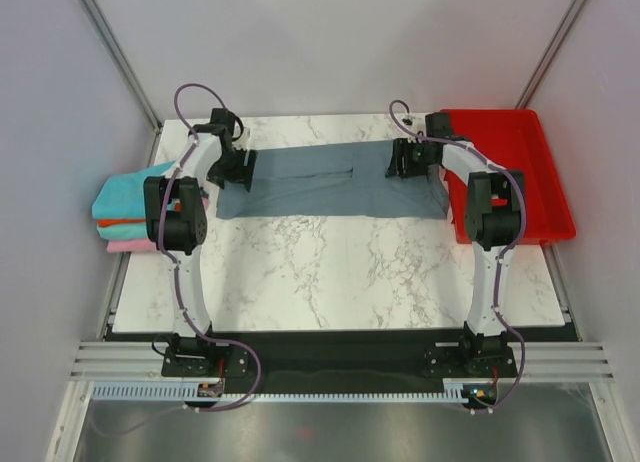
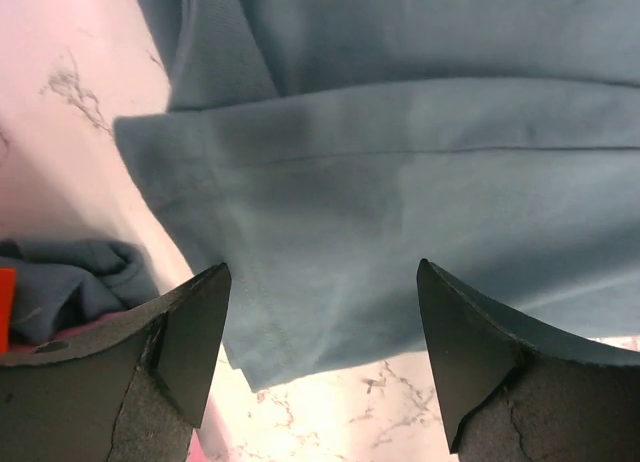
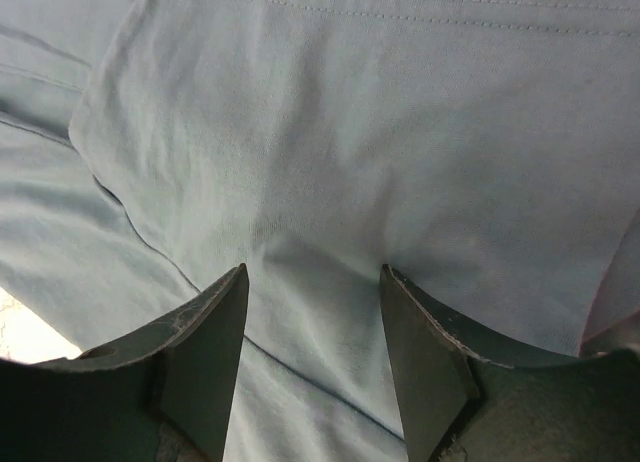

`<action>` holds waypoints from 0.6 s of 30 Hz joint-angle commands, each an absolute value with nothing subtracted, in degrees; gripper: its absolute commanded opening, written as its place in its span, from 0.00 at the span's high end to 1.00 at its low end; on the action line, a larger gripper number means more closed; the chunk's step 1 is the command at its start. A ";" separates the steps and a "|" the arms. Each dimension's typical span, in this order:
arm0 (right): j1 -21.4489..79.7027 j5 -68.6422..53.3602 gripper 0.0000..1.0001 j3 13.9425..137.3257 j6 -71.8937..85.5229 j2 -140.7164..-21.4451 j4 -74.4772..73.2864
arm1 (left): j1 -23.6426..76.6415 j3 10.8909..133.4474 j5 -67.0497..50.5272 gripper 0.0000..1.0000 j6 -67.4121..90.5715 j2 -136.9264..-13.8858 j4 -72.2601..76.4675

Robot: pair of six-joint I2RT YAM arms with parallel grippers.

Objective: Fold and stack the t-shirts
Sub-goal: Fold the tshirt

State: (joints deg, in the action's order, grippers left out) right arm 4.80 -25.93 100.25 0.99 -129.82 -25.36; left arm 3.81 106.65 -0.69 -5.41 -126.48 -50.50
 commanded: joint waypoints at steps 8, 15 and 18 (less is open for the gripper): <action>3.78 -24.61 0.36 102.30 4.48 -134.82 -23.73 | 3.43 106.27 3.78 0.19 -8.97 -130.25 -47.99; 3.78 -22.24 0.35 104.24 5.63 -137.37 -23.64 | 3.43 100.38 3.87 0.34 -8.53 -128.85 -47.81; 3.69 -19.53 0.36 106.25 5.36 -138.77 -23.73 | 3.43 97.75 3.69 0.61 -8.18 -127.19 -48.42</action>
State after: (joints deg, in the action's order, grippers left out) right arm 4.12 -26.33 105.47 5.52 -134.15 -22.44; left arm 3.81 101.89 1.23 -6.87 -127.74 -46.04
